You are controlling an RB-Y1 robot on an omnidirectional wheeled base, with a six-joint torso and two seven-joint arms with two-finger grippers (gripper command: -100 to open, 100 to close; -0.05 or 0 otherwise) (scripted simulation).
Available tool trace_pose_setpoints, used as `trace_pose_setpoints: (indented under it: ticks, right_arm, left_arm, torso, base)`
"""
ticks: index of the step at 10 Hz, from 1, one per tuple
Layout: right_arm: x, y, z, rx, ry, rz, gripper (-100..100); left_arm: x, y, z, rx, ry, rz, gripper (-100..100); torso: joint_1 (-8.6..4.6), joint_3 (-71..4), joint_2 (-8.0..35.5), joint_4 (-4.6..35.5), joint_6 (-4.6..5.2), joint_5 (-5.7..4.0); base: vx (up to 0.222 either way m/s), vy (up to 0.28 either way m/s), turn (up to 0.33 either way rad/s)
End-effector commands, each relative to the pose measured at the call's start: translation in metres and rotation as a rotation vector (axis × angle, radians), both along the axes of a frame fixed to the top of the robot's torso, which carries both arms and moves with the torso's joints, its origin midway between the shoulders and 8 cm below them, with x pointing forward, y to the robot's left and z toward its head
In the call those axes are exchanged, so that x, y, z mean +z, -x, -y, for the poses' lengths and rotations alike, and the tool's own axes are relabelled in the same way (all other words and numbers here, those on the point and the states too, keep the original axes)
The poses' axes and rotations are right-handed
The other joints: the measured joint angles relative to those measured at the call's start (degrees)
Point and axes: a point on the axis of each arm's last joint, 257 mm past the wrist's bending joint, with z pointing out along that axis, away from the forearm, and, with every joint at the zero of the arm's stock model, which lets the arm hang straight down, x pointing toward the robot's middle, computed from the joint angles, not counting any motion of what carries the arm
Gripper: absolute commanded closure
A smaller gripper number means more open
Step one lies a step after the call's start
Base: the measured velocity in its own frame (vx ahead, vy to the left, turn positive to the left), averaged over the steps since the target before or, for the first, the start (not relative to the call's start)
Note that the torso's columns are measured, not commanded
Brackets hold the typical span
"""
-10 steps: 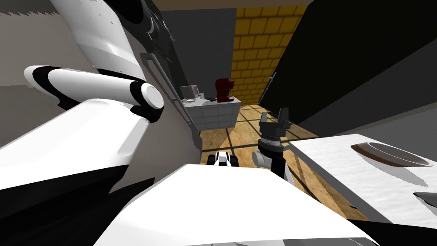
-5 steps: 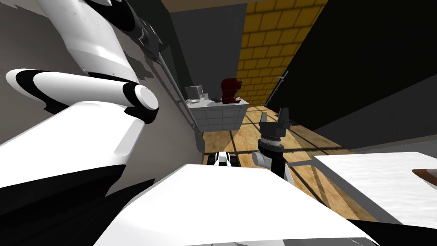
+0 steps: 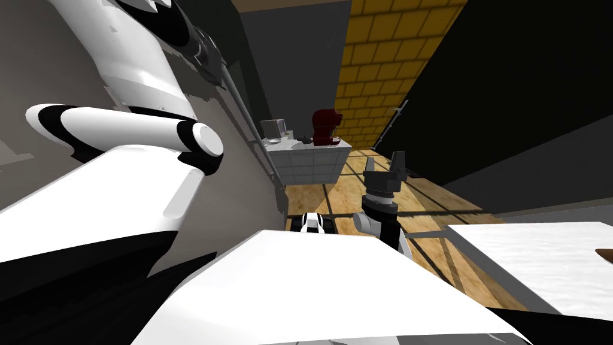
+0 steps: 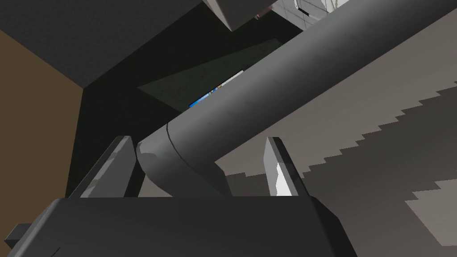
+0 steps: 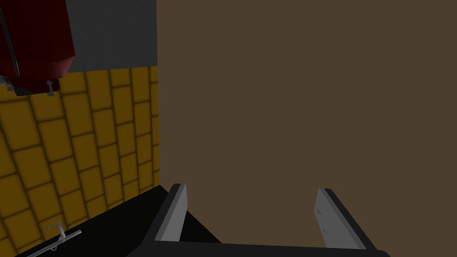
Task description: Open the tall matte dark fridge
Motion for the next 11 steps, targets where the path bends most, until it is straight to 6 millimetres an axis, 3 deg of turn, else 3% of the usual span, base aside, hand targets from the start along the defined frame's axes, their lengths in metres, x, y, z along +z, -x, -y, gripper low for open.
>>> trace_pose_setpoints:
  ticks: [1, 3, 4, 7, 8, 10, 11]
  right_arm:
    - [0.0, 0.0, 0.0, 0.0, 0.0, 0.0, 0]
    - [0.0, 0.0, 0.0, 0.0, 0.0, 0.0, 0]
    - [0.0, 0.0, 0.0, 0.0, 0.0, 0.0, 0]
    - [0.0, 0.0, 0.0, 0.0, 0.0, 0.0, 0]
    - [0.0, 0.0, 0.0, 0.0, 0.0, 0.0, 0]
    - [0.0, 0.0, 0.0, 0.0, 0.0, 0.0, 0]
    - [0.0, 0.0, 0.0, 0.0, 0.0, 0.0, 0]
  left_arm:
    - [0.0, -0.011, 0.037, -0.084, 0.005, -0.008, 100]
    - [0.001, -0.015, 0.062, -0.139, 0.005, -0.008, 100]
    - [0.001, -0.018, 0.087, -0.194, 0.006, -0.008, 100]
    - [-0.002, -0.018, 0.089, -0.198, 0.005, -0.012, 100]
    - [-0.003, -0.021, 0.121, -0.267, 0.007, -0.015, 100]
    - [-0.004, -0.022, 0.151, -0.332, 0.007, -0.018, 100]
    - [-0.004, -0.022, 0.151, -0.332, 0.007, -0.018, 100]
  torso:
    - [0.06, -0.03, -0.03, 0.05, -0.18, 0.04]
    - [0.18, 0.05, 0.04, 0.09, -0.21, 0.08]
    - [0.35, 0.02, 0.02, 0.21, -0.32, 0.1]
    - [1.14, -0.28, -0.44, 0.07, -0.6, 0.47]
    - [1.22, -0.39, -0.52, 0.02, -0.56, 0.47]
    - [0.2, -0.15, -0.2, -0.25, -0.05, 0.1]
    - [0.15, -0.07, -0.19, -0.2, -0.22, 0.14]
  base:
    - [-0.189, -0.109, -0.127]
    - [-0.213, -0.122, -0.169]
    - [-0.207, -0.118, -0.201]
    - [-0.074, -0.049, -0.044]
    - [-0.1, -0.067, -0.148]
    - [-0.229, -0.063, -0.178]
    - [-0.166, -0.058, -0.068]
